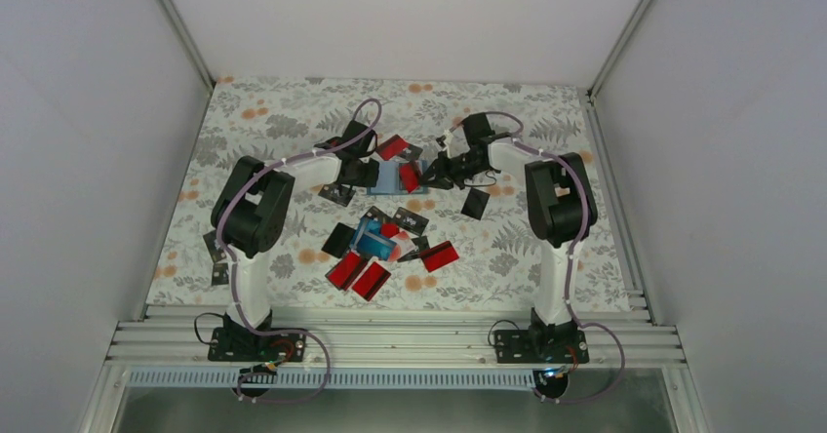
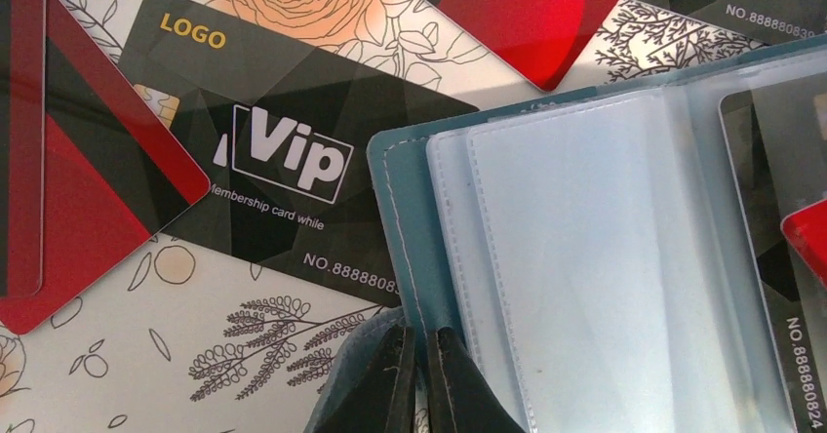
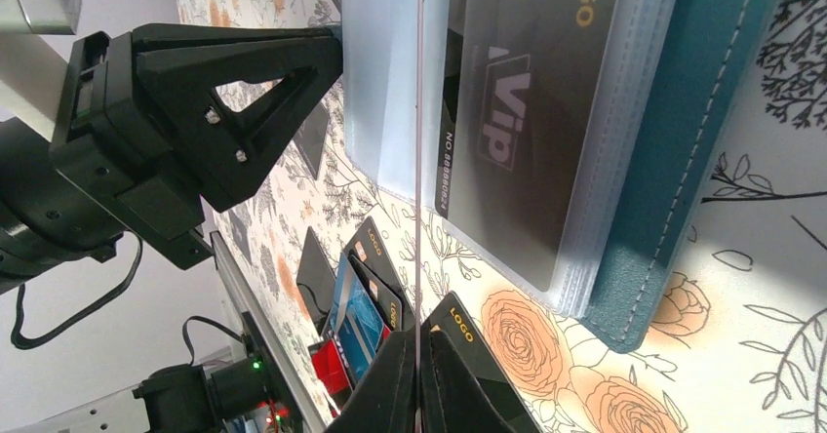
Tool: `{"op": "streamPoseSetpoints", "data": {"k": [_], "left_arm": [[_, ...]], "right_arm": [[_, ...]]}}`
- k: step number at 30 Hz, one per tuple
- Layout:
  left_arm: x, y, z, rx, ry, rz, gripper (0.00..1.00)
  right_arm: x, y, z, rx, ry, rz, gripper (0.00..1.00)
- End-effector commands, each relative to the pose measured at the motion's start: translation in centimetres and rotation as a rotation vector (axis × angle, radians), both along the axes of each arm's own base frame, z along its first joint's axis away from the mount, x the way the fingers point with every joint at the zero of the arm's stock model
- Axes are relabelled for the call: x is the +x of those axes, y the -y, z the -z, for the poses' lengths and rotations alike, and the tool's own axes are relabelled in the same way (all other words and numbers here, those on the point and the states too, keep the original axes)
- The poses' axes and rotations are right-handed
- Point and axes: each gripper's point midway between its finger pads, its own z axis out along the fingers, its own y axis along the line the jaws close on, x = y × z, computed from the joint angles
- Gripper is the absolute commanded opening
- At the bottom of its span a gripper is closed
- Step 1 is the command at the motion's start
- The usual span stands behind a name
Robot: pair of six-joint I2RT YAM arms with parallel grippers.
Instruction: Put the credit cards into the card holder
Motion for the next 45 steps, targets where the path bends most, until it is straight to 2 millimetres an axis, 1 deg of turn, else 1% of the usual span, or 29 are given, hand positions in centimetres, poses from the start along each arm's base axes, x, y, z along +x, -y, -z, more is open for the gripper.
{"op": "streamPoseSetpoints", "data": {"k": [1, 8, 19, 28, 36, 41, 45], "left_arm": [[0.0, -0.8, -0.6, 0.011, 0.017, -0.018, 0.05], [-0.2, -0.6, -0.1, 0.004, 0.012, -0.011, 0.05], [-0.4, -0.4, 0.4, -0.002, 0.002, 0.005, 0.04], [-0.5, -0.2, 1.0, -0.007, -0.009, 0.015, 0.04], [-0.6, 0.0, 1.1, -0.014, -0.013, 0.021, 0.04], [-0.6, 0.0, 1.1, -0.012, -0.015, 0.022, 0.04], [-0.7, 0.1, 1.1, -0.017, -0.019, 0.027, 0.04]], "right_arm": [[-0.3, -0.2, 0.5, 0.005, -0.027, -0.017, 0.04], [-0.2, -1.2, 1.2, 0.016, -0.053, -0.043, 0.04], [0.8, -1.9, 2.0, 0.02, -0.078, -0.054, 0.04], [0.8, -2.5, 2.8, 0.049, -0.106, -0.072, 0.04], [0.9, -3.9, 2.5, 0.112, -0.118, -0.105, 0.04], [1.5, -4.0, 2.6, 0.11, -0.107, -0.095, 0.04], [1.9, -4.1, 3.1, 0.106, -0.106, -0.092, 0.04]]}}
